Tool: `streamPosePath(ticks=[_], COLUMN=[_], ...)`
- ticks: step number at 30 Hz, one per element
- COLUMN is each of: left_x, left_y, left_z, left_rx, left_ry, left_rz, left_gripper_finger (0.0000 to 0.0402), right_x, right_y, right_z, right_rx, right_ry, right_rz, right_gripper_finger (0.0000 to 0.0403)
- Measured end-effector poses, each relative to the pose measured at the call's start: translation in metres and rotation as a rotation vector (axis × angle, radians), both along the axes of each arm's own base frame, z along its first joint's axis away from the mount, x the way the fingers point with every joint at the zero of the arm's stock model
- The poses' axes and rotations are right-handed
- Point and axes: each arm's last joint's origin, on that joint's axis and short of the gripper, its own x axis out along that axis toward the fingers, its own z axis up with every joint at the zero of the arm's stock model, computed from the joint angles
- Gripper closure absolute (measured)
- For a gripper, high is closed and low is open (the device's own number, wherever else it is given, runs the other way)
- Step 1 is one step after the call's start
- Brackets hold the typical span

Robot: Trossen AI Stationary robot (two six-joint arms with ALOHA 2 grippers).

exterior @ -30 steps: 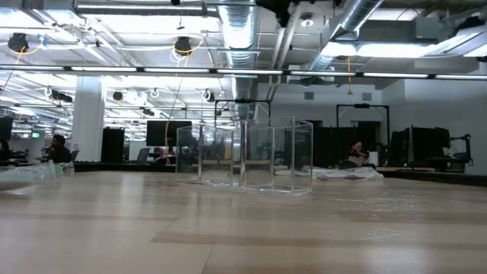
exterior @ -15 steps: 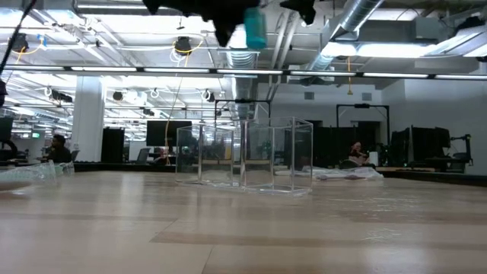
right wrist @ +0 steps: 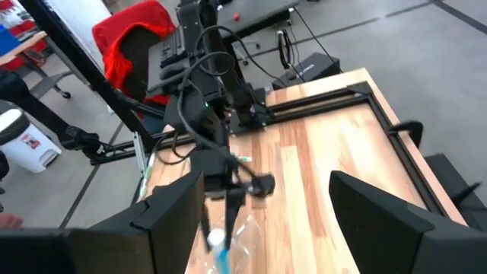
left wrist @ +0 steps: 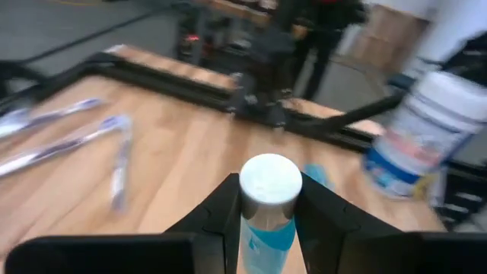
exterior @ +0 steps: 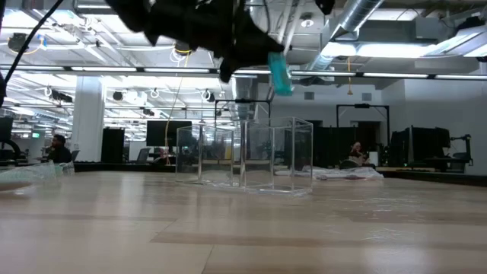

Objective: Pick & Place toothbrushing station
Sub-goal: Put the blue mouthwash bottle into the transparent organizer

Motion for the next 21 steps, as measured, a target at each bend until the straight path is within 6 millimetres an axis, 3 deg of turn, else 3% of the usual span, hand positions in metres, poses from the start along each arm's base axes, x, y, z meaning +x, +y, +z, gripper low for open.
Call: streamPosePath(ticks=[11, 21], left_x=[-0.028, -0.04], left_y=[-0.039, -0.042], left_z=[-0.019, -0.04], left_rx=[0.02, 0.054], left_ry=[0.059, 0.15], left_rz=[0.056, 0.054], left_gripper_finger=[0.0317, 0.0317], right_x=[-0.004, 0.005], right_y=[0.004, 0.013], right_z=[0.003, 0.005], right_rx=[-0.002, 0.002], right_ry=[-0.006, -0.025], right_rz=[0.0, 0.034], right_gripper_finger=[0.0129, 0.0129])
